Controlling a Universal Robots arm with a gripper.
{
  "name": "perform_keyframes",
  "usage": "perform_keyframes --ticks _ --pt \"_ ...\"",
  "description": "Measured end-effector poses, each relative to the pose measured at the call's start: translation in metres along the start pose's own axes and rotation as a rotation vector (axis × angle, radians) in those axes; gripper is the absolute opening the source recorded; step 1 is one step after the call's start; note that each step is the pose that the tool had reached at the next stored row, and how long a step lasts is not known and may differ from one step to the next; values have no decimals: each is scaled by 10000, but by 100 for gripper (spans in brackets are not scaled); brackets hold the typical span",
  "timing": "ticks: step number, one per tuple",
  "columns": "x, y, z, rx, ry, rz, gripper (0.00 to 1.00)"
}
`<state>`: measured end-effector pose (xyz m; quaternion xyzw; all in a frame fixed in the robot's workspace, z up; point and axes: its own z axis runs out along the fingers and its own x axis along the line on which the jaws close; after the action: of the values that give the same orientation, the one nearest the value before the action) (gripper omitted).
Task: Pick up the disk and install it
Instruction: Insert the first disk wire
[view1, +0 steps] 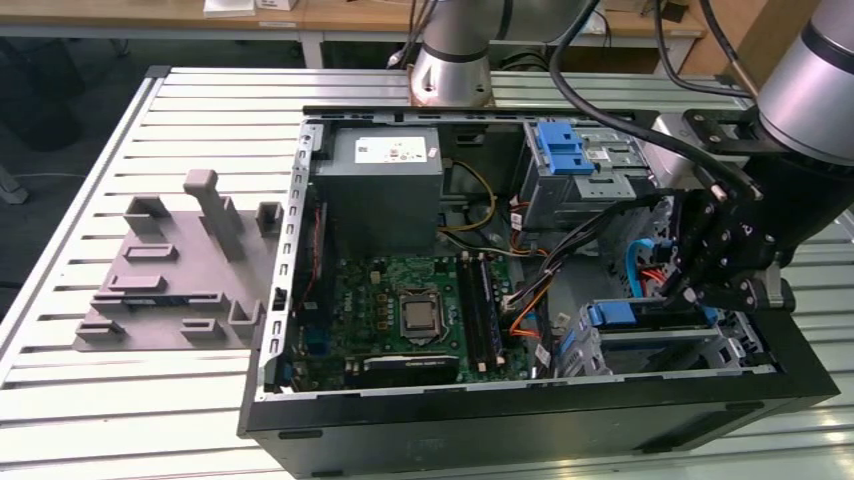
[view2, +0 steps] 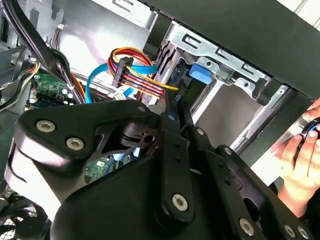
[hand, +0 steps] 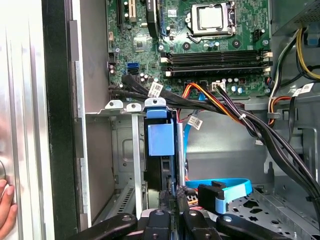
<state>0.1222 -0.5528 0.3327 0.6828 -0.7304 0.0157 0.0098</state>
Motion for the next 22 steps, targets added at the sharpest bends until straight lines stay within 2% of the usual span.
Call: perform_keyframes --ticks 8,17,18,22 --pt "-1 -3 29 -36 0 -1 16" --pt "-1 -4 30 -38 -4 -1 17" --pt "-1 -4 25 -37 -2 -1 23" --pt "1 -5 -22 -37 -1 -1 23"
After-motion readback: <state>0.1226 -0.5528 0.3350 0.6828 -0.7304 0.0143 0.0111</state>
